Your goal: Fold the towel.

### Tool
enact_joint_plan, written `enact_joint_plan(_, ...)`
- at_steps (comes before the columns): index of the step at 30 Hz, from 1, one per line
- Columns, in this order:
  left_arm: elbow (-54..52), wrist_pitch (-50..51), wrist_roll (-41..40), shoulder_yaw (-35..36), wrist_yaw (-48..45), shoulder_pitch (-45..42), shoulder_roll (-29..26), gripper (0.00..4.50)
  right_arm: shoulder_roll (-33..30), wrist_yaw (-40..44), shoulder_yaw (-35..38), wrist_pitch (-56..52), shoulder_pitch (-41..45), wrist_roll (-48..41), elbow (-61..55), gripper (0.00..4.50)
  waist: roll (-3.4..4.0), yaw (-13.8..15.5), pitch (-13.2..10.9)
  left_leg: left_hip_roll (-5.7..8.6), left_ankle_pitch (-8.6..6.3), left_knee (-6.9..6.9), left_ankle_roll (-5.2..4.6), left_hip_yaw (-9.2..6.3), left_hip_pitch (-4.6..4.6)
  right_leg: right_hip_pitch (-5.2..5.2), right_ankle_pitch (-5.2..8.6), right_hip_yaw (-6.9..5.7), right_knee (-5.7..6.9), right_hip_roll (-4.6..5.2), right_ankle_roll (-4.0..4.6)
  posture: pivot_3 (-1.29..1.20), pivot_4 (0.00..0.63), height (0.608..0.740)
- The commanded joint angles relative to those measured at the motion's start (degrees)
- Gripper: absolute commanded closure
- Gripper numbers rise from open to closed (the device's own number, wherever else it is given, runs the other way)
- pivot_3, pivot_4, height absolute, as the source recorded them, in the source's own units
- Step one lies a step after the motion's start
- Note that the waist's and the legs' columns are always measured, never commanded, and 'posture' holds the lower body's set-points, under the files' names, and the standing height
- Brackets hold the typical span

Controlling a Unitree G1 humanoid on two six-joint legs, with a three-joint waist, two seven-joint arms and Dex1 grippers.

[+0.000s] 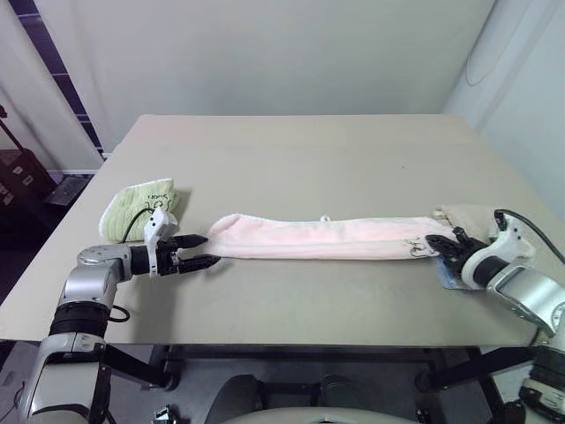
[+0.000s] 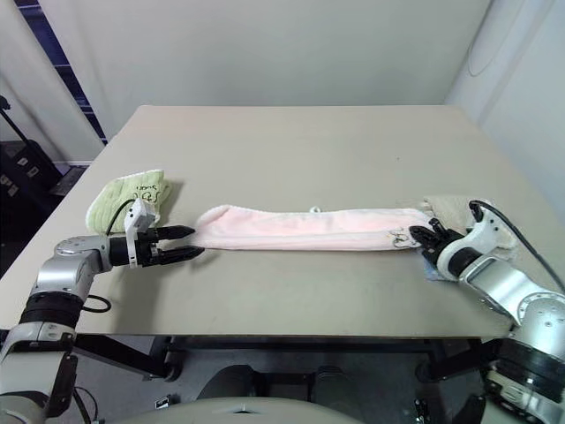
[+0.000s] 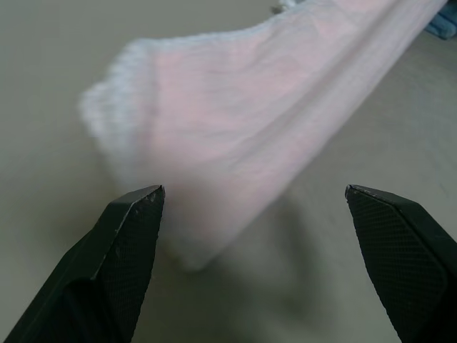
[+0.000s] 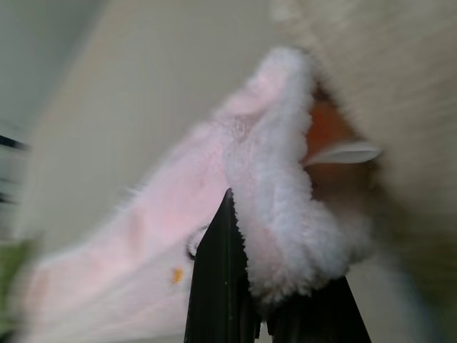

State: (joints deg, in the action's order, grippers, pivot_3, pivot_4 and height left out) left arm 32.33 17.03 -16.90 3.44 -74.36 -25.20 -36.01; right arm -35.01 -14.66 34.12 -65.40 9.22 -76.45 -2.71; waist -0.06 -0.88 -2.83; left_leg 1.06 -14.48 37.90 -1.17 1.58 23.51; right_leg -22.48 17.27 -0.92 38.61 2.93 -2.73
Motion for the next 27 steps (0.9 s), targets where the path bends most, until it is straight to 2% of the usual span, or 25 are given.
enact_joint_plan(1,0.95,0.09,-0.54,0.66,-0.45,-2.28,-0.94,0.22,-4.21,6.15,-5.77,0.77,3.08,4.61,-8.38,4.49,0.01,-0.28,0.00,0.00,0.00,-0.02,0.00,0.01,0.00,-0.03,-0.01,0.02,0.00,0.00,-0.01,0.00,0.000,0.740)
enact_joint_plan(6,3.39,-0.41,-0.18,0.97,-0.44,-3.33,-1.43,0.22,-6.06,14.55,-19.59,2.13,7.71,12.34,-20.39,4.49,-0.04,0.12,0.01,-0.07,0.00,-0.15,0.00,0.01,-0.02,-0.12,-0.09,0.02,0.00,-0.07,-0.17,0.00,0.000,0.740)
enact_joint_plan(13,4.45,-1.09,-0.01,0.74,-0.04,-3.52,-0.80,0.22,-6.41,24.30,-35.75,5.26,8.55,24.43,-27.43,4.49,-0.18,0.96,0.08,0.01,-0.03,-0.42,-0.06,0.06,0.28,-0.24,-0.27,0.02,-0.59,0.04,-0.46,0.00,0.000,0.740)
enact_joint_plan(20,6.96,-1.51,0.89,-0.08,-0.37,-4.85,-0.66,0.22,-0.03,25.42,-44.31,6.32,11.53,34.85,-22.39,4.49,-0.24,1.19,0.11,0.05,-0.04,-0.39,-0.05,0.08,0.55,-0.56,-0.33,0.02,-0.55,0.11,-0.43,0.00,0.000,0.740)
enact_joint_plan(26,5.32,-1.29,0.95,-0.31,-1.03,-3.77,-0.52,0.22,4.92,24.91,-43.95,3.69,12.61,38.88,-17.55,4.49,-0.29,1.22,0.15,0.09,-0.03,-0.40,-0.04,0.09,0.71,-0.73,-0.33,0.02,-0.54,0.18,-0.40,0.00,0.000,0.740)
enact_joint_plan(27,4.75,-1.13,0.89,-0.35,-1.08,-3.45,-0.51,0.22,5.36,25.11,-43.73,3.30,12.55,39.19,-17.39,4.28,-0.29,1.17,0.15,0.10,-0.03,-0.40,-0.04,0.10,0.78,-0.79,-0.33,0.02,-0.54,0.20,-0.41,0.00,0.000,0.740)
